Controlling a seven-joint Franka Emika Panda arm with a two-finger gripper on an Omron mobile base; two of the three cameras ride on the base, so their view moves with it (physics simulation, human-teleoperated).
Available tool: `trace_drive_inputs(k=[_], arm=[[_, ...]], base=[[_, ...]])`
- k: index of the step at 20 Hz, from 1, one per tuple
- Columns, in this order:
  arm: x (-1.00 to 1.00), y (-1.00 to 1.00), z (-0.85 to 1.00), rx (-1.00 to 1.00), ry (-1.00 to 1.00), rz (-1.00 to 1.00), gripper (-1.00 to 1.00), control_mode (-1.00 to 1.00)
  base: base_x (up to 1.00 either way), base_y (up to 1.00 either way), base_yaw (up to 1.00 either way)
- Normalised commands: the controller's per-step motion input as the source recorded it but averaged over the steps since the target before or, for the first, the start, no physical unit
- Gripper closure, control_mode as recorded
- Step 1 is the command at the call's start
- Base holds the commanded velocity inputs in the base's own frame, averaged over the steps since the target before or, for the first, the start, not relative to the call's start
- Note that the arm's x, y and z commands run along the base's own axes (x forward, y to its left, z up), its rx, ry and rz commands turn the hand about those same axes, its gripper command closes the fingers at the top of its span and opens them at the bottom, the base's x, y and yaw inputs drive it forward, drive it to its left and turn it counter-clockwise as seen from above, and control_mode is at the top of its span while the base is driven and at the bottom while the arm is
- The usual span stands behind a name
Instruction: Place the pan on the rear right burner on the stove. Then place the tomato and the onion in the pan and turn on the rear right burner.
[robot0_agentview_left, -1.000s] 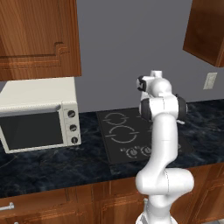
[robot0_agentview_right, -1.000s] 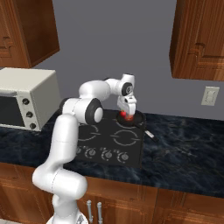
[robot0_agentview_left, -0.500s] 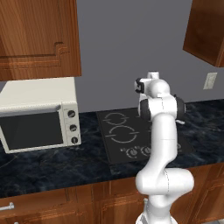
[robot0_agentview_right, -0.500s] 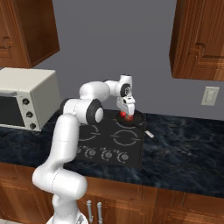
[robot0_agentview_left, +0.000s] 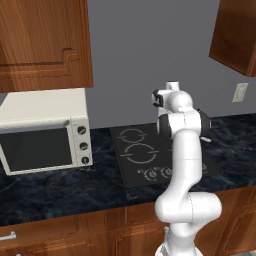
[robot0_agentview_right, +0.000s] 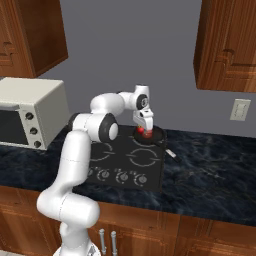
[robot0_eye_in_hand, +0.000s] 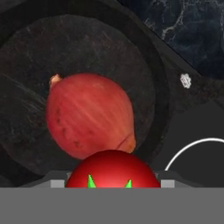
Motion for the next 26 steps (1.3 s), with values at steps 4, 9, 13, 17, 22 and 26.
trace_drive_inputs(k=[4,9,13,17,22,26], arm=[[-0.03,0.00,-0.13,-0.07,0.00,0.00,-1.00,-1.00],[-0.24,0.00,0.00,-0.04,0.00,0.00,-1.00,-1.00],[-0.29,0.00,0.03,0.00,0.00,0.00,-1.00,-1.00],[-0.14,0.00,0.07,0.00,0.00,0.00,-1.00,-1.00],[-0.22,0.00,0.44,0.00,-0.02,0.00,-1.00,-1.00],[-0.48,0.08,0.89,0.00,-0.06,0.00,-1.00,-1.00]], base=[[0.00,0.00,0.00],[0.00,0.00,0.00],[0.00,0.00,0.00],[0.00,0.00,0.00],[0.00,0.00,0.00],[0.00,0.00,0.00]])
